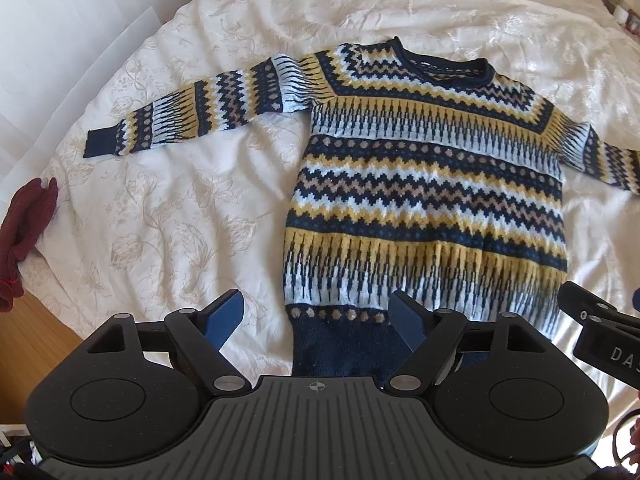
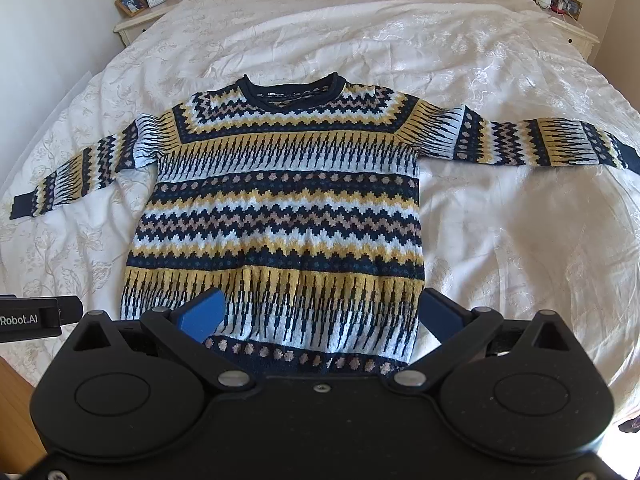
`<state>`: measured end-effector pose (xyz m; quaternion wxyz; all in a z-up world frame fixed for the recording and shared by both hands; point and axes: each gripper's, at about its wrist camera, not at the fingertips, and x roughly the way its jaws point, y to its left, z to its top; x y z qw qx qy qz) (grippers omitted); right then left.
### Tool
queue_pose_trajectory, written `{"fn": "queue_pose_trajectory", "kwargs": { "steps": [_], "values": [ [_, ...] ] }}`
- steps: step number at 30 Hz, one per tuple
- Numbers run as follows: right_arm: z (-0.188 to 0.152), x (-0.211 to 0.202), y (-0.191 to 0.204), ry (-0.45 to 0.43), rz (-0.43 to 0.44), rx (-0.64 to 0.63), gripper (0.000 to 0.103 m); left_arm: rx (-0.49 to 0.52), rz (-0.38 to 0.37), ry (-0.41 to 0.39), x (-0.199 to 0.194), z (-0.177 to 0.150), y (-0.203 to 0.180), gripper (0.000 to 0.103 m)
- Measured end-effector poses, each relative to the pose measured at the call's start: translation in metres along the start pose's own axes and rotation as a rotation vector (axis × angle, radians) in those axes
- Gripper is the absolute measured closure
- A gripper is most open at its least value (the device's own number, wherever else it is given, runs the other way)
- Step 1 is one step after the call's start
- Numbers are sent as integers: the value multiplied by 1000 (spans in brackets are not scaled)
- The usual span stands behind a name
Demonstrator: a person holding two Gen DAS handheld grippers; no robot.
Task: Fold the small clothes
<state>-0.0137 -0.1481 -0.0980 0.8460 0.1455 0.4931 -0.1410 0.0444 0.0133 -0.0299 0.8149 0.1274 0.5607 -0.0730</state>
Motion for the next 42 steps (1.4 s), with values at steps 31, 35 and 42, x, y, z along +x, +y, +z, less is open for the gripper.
{"fn": "queue_pose_trajectory", "kwargs": {
  "steps": [31,35,42],
  "values": [
    [59,50,-37,-88,-155,222,7,174,-212,-70,73,107,-10,24],
    [66,54,-76,-84,-178,240,11,140,-212,-62,77,107,-23,24],
    [97,64,-176,-61,-198,252,20,73,-145,-45,74,109,-57,24]
  ]
}}
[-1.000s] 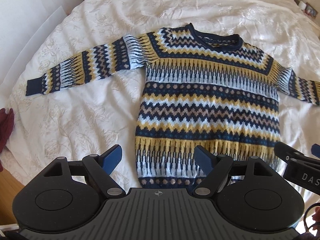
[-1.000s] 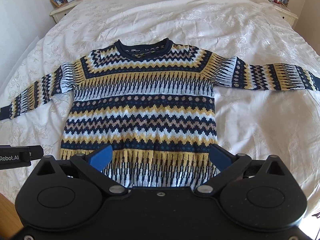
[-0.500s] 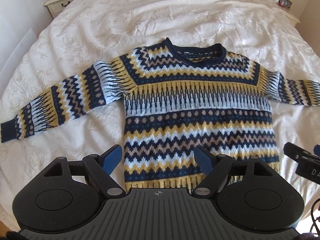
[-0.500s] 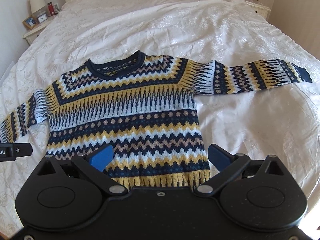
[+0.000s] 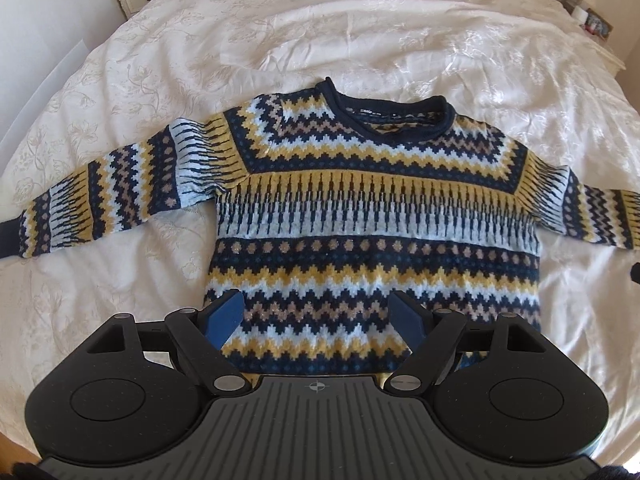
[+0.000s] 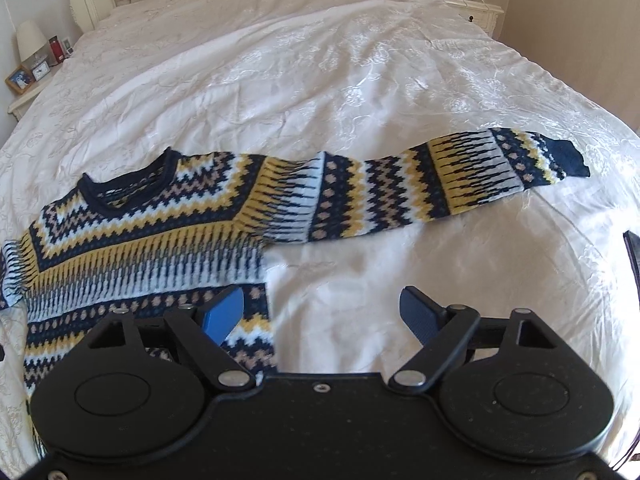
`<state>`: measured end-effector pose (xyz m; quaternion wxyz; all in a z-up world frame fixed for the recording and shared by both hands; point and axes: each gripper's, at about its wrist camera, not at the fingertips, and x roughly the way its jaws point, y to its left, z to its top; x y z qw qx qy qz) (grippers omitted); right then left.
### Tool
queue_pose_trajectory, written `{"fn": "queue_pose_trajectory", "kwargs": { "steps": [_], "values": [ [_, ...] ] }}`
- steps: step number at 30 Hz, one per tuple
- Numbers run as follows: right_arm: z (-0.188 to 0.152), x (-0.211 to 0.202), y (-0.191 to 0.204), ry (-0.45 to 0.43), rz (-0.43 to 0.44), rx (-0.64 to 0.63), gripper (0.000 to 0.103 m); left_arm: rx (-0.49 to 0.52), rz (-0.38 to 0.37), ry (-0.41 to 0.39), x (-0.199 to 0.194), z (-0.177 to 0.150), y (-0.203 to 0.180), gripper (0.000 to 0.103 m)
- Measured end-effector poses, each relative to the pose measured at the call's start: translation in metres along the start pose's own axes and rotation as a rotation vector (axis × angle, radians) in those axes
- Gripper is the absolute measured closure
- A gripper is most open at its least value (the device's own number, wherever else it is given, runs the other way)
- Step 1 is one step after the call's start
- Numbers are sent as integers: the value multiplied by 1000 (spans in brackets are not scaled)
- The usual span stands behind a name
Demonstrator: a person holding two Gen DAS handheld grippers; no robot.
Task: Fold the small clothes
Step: 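Move the right gripper to the sleeve cuff and grasp the navy cuff, then lift the cuff with the right gripper and fold the sleeve across the sweater body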
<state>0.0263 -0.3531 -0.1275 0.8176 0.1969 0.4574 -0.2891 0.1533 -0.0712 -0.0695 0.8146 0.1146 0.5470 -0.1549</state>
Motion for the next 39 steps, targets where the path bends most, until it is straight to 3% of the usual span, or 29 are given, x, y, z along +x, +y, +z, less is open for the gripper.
{"fn": "queue_pose_trajectory", "kwargs": {
  "steps": [13,18,24,27,28,31,32,33,39],
  "values": [
    [98,58,-187,39,-105,165,23,-97,43,-1,-3,2,-77,24],
    [104,80,-234,68,-128,263,23,-85,72,-3,-4,3,-100,24],
    [99,114,-269,120,-60,415,23,-74,97,9,-3,2,-111,24],
    [95,125,-276,105,-24,484,22,-65,110,12,-2,1,-111,24],
    [94,126,-276,85,-13,498,25,-59,115,12,-2,1,-111,24],
    [95,126,-273,48,-3,505,60,-49,121,14,0,1,-108,24],
    [99,129,-274,50,7,506,86,-49,121,16,1,0,-106,24],
    [101,129,-272,45,18,507,91,-49,118,18,3,0,-103,24],
    [116,101,-231,-21,12,386,92,-27,93,19,10,-2,-85,24]
  ]
}}
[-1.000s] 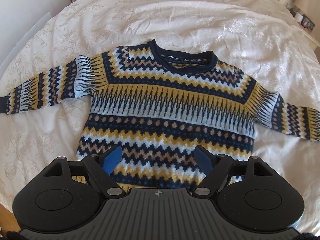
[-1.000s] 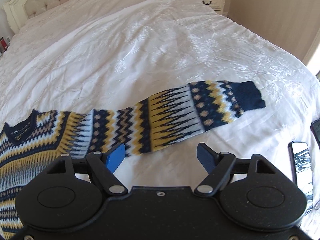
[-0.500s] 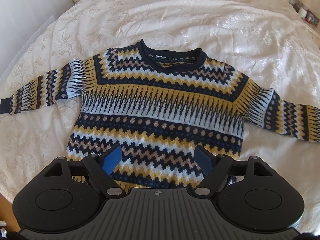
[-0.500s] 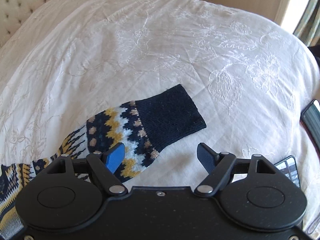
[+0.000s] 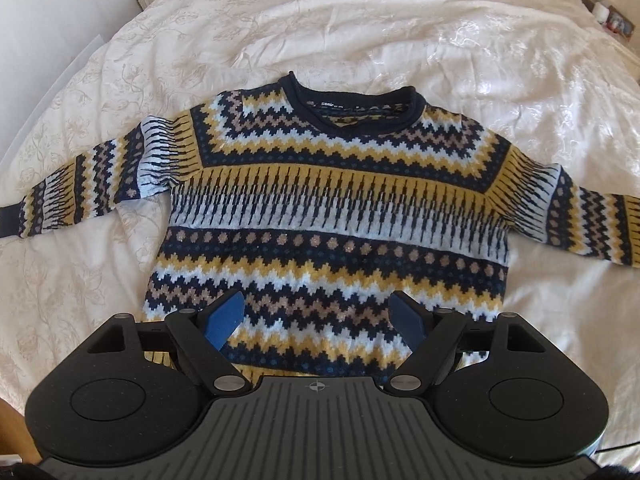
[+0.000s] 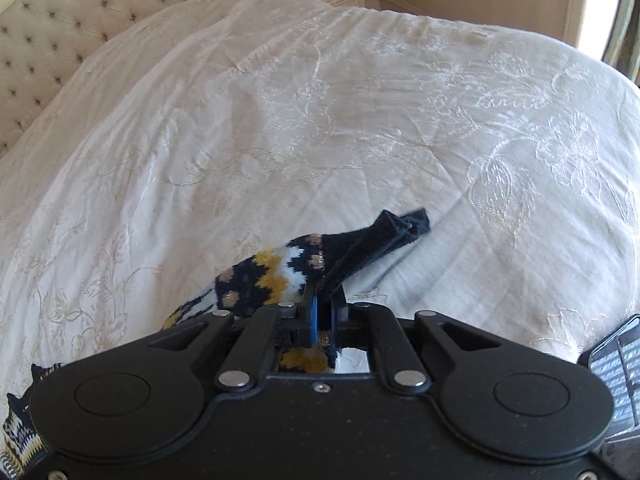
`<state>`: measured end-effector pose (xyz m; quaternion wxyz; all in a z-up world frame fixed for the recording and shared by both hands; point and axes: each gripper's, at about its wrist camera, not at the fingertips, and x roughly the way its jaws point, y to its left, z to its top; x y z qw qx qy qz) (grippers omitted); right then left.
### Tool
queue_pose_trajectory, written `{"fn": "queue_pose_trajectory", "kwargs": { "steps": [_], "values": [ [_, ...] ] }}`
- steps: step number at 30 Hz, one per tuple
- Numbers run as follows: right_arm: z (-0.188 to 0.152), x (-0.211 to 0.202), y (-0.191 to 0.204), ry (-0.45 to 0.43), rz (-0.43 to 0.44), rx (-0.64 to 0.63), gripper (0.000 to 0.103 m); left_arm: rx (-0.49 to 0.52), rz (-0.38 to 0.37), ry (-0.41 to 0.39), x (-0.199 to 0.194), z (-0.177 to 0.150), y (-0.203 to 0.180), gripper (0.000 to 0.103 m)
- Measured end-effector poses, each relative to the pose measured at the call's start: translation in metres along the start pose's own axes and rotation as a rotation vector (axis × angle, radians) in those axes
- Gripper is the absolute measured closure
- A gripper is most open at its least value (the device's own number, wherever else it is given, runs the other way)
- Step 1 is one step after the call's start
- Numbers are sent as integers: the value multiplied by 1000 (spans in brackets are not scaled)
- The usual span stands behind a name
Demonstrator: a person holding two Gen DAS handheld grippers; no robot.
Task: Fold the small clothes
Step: 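Lift the cuff with the right gripper and fold the sleeve across the sweater body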
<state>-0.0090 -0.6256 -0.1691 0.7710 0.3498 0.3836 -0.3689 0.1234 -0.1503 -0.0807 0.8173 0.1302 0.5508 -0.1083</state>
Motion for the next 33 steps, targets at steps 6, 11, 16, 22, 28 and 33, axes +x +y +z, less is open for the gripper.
{"fn": "queue_pose_trajectory", "kwargs": {
  "steps": [6,11,16,22,28,33],
  "values": [
    [-12,-49,90,-68,89,-158,92,26,-39,-2,11,0,35,24],
    [-39,-80,187,-94,204,-265,92,33,-40,-5,20,2,78,24],
    [-82,-86,280,-75,321,-378,92,7,-18,-10,26,2,127,24],
    [-149,-65,370,1,431,-475,92,-22,7,0,36,1,175,24],
    [-227,-42,436,70,448,-597,92,-50,26,8,45,0,206,24],
    [-279,-26,467,108,418,-675,92,-61,38,15,51,-2,221,24]
  ]
}}
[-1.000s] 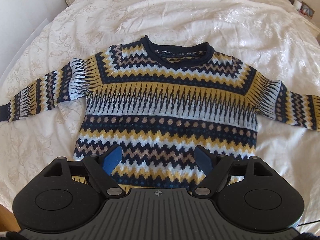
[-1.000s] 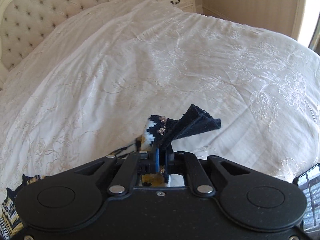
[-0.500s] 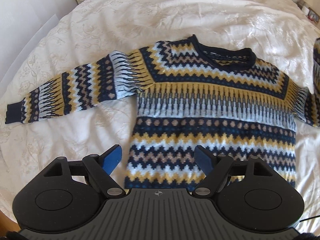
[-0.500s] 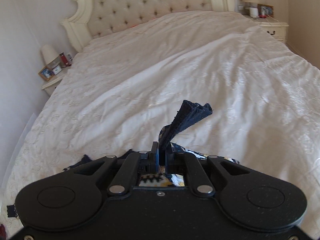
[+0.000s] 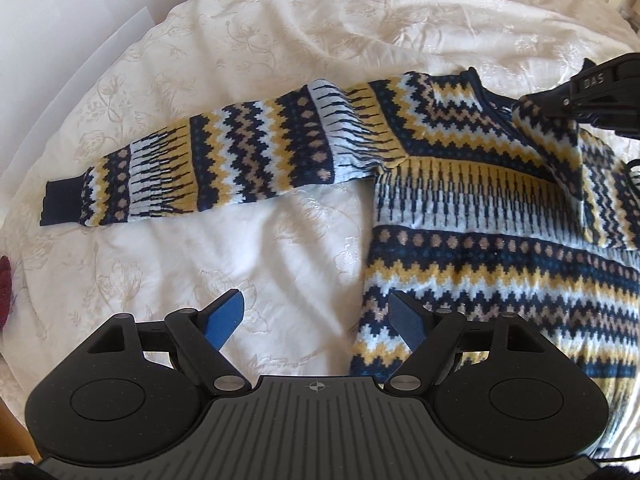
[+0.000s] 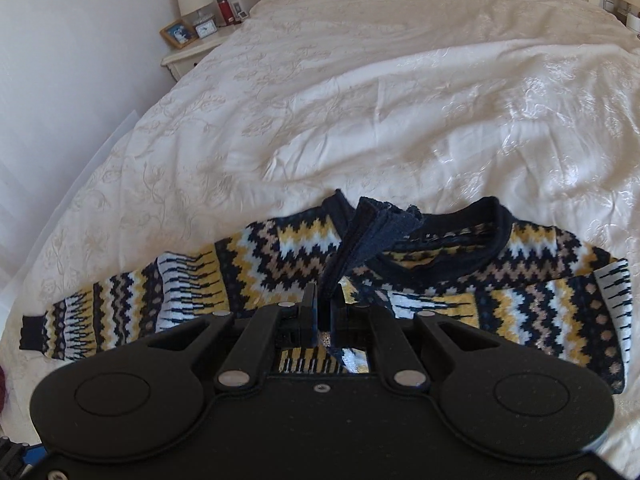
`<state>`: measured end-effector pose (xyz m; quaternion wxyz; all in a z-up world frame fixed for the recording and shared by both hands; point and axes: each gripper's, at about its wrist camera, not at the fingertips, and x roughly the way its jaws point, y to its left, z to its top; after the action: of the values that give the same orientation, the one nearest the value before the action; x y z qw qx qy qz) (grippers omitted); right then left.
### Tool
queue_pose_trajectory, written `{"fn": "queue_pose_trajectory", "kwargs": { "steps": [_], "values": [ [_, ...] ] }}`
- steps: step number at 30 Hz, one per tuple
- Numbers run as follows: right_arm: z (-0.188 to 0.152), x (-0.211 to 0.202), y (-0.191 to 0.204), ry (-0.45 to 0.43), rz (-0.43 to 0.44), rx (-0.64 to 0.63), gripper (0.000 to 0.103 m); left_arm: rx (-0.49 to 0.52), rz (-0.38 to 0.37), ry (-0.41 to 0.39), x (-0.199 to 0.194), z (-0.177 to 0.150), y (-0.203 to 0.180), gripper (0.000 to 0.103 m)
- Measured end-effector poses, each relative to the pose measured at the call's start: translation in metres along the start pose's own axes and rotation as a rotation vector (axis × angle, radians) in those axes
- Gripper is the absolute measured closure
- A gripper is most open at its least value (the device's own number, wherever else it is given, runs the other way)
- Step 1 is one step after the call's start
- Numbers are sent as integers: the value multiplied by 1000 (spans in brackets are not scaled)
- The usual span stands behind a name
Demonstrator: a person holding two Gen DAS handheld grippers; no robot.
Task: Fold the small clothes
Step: 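Lift the cuff with the right gripper and fold the sleeve across the sweater body, then lay the sleeve down and open the right gripper, pressing the fold flat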
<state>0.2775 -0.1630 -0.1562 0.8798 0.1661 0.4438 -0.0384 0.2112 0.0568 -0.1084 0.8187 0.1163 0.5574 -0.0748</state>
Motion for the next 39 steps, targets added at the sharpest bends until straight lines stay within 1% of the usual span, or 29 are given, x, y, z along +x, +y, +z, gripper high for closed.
{"fn": "queue_pose_trajectory", "kwargs": {
  "steps": [3,4,5,7,9,11,15,17,20,22,24,25,30,31,33,35,38,39],
  "values": [
    [-9,11,14,15,15,-14,91,-8,2,9,5,-1,5,24],
    [-13,14,20,14,35,-20,88,-10,1,12,7,-1,5,24],
    [-15,15,23,7,59,-27,80,-11,0,15,8,0,5,24],
    [-20,16,27,0,100,-31,78,-8,-2,16,11,1,4,24],
    [-24,9,24,-12,135,-19,63,-4,-3,13,13,3,0,24],
    [-25,2,18,-28,138,-16,62,-3,-5,7,15,6,-4,24],
    [-28,-12,-7,-38,94,-10,62,8,-17,-10,20,17,-18,24],
    [-32,-20,-25,-41,58,-6,62,20,-20,-18,25,23,-27,24],
    [-41,-31,-56,-38,-8,0,62,52,-47,-14,38,34,-43,24],
    [-48,-36,-76,-33,-52,4,61,67,-53,-10,47,42,-54,24],
    [-55,-41,-95,-25,-94,10,56,78,-52,-14,57,50,-63,24],
    [-58,-44,-104,-22,-112,16,55,82,-53,-19,61,54,-66,25],
    [-68,-51,-140,-7,-171,61,54,100,-50,-38,83,74,-80,25],
    [-70,-52,-147,-8,-177,76,54,104,-46,-34,88,77,-82,25],
    [-72,-51,-157,-8,-184,109,48,103,-36,-20,99,82,-86,25],
    [-75,-49,-168,-10,-190,144,45,93,-32,-2,109,87,-88,26],
    [-75,-46,-179,-12,-208,172,45,91,-34,38,127,92,-94,27],
    [-75,-45,-183,-12,-211,180,45,91,-34,51,131,93,-95,28]
  ]
}}
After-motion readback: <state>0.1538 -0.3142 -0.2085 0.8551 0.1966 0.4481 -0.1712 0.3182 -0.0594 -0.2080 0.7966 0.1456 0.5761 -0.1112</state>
